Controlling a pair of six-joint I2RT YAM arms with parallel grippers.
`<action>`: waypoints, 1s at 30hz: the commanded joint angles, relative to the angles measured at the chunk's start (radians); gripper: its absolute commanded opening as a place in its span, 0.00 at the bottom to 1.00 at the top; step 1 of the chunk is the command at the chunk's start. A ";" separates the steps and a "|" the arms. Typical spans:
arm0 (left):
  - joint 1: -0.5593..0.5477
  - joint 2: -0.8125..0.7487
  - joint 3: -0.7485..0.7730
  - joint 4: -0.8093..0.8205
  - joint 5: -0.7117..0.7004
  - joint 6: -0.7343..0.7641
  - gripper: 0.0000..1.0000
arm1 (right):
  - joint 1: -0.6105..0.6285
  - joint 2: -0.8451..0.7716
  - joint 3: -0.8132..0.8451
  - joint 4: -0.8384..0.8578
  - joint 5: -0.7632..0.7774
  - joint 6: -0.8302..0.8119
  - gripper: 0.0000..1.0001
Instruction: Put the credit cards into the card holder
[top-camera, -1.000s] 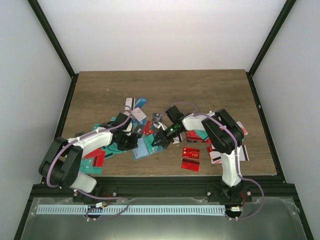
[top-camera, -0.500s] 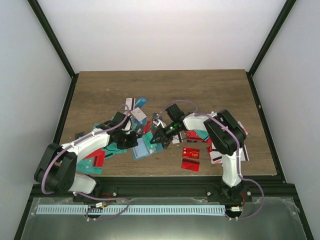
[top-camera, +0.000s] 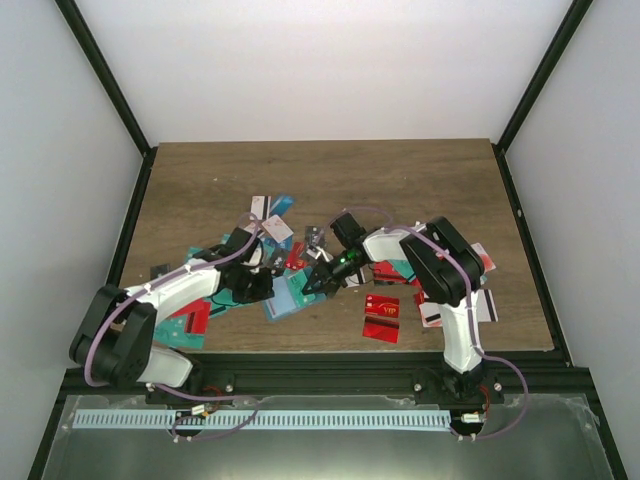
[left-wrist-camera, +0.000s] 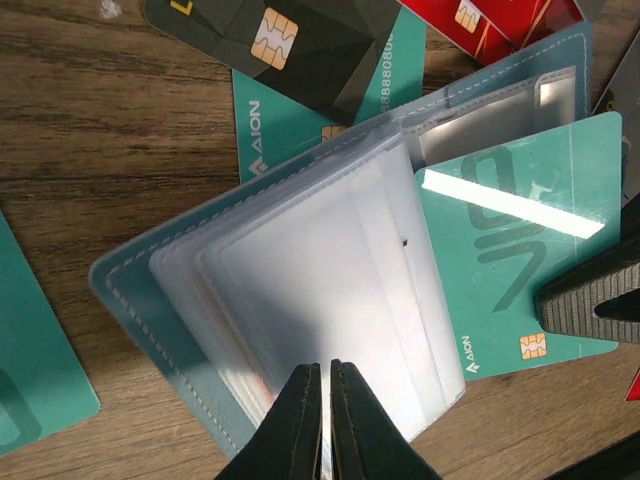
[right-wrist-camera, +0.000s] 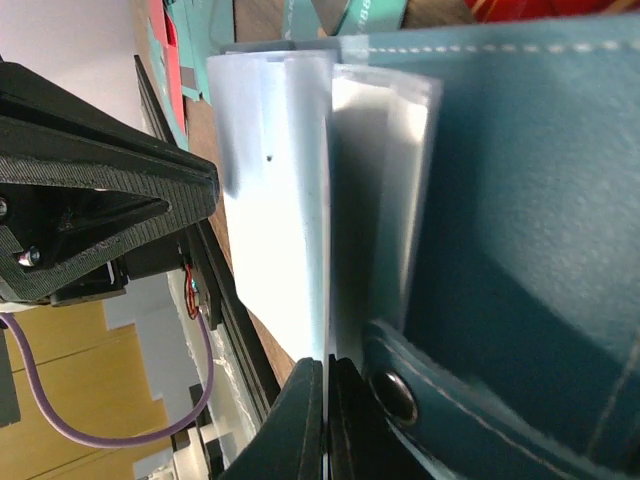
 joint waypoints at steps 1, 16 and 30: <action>-0.007 0.022 -0.010 0.019 0.006 -0.001 0.06 | 0.010 0.032 0.049 -0.034 -0.031 -0.027 0.01; -0.016 0.008 -0.010 0.005 -0.006 -0.015 0.05 | 0.011 0.013 0.064 -0.025 -0.035 -0.053 0.01; -0.017 -0.047 -0.041 -0.042 -0.033 -0.035 0.05 | 0.011 0.031 0.068 0.006 -0.067 -0.047 0.01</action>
